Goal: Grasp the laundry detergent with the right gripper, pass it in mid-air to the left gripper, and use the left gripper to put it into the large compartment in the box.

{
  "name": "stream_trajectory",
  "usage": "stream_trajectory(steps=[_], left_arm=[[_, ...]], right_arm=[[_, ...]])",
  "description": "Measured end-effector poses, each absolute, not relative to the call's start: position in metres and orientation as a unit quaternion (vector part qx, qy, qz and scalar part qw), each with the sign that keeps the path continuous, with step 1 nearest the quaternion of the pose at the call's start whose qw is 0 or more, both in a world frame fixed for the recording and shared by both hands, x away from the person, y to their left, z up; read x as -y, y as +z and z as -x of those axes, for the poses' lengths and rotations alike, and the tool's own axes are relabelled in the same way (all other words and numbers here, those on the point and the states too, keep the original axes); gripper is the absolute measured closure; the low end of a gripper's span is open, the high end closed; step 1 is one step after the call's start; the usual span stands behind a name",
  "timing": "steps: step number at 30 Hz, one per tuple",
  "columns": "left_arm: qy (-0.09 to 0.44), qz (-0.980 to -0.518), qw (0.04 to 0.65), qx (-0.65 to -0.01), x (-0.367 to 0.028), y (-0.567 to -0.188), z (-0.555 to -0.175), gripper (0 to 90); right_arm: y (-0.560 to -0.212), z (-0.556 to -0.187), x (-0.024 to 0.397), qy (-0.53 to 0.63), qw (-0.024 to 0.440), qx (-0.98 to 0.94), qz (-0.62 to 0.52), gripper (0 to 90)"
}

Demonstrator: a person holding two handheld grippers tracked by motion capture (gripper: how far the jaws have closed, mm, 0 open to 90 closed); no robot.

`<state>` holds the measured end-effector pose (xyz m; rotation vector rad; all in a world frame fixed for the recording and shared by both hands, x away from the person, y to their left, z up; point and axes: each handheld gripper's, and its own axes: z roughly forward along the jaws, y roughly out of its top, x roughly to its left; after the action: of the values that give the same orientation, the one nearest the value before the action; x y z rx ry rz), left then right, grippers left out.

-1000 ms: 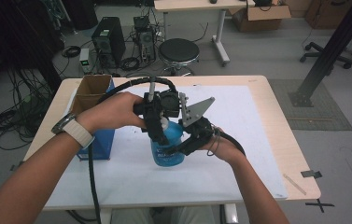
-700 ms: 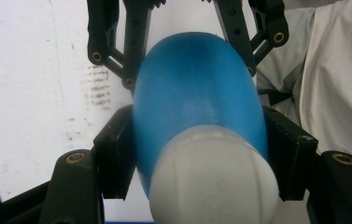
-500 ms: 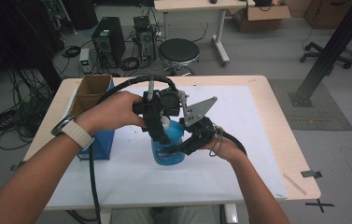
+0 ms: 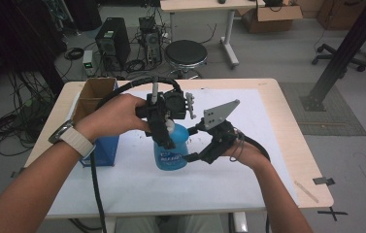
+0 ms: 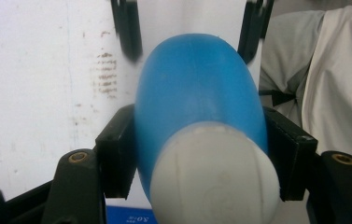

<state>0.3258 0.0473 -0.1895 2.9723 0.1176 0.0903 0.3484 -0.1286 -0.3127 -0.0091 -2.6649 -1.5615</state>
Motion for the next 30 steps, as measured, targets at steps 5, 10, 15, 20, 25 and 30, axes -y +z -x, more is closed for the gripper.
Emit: stream_trajectory(steps=[5, 10, 15, 20, 25, 30], left_arm=[[0.039, -0.993, 0.080, -0.079, -0.055, -0.180, -0.323, 37.4], [0.051, -0.990, 0.076, -0.109, -0.059, -0.171, -0.323, 37.3], [0.055, -0.984, 0.070, -0.152, -0.063, -0.162, -0.322, 37.3], [0.057, -0.976, 0.077, -0.195, -0.072, -0.154, -0.324, 37.3], [0.068, -0.968, 0.078, -0.227, -0.082, -0.145, -0.328, 37.3], [0.075, -0.953, 0.070, -0.284, -0.091, -0.138, -0.335, 37.4]], right_arm=[[-0.307, -0.349, 0.155, -0.473, 0.007, 0.880, 0.048, 12.2], [-0.300, -0.350, 0.167, -0.439, -0.004, 0.896, 0.067, 9.7], [-0.287, -0.356, 0.177, -0.358, -0.017, 0.929, 0.090, 7.1], [-0.280, -0.357, 0.184, -0.323, -0.024, 0.942, 0.089, 6.9], [-0.276, -0.359, 0.193, -0.255, -0.044, 0.961, 0.101, 5.1], [-0.274, -0.362, 0.209, -0.228, -0.048, 0.966, 0.113, 5.7]])
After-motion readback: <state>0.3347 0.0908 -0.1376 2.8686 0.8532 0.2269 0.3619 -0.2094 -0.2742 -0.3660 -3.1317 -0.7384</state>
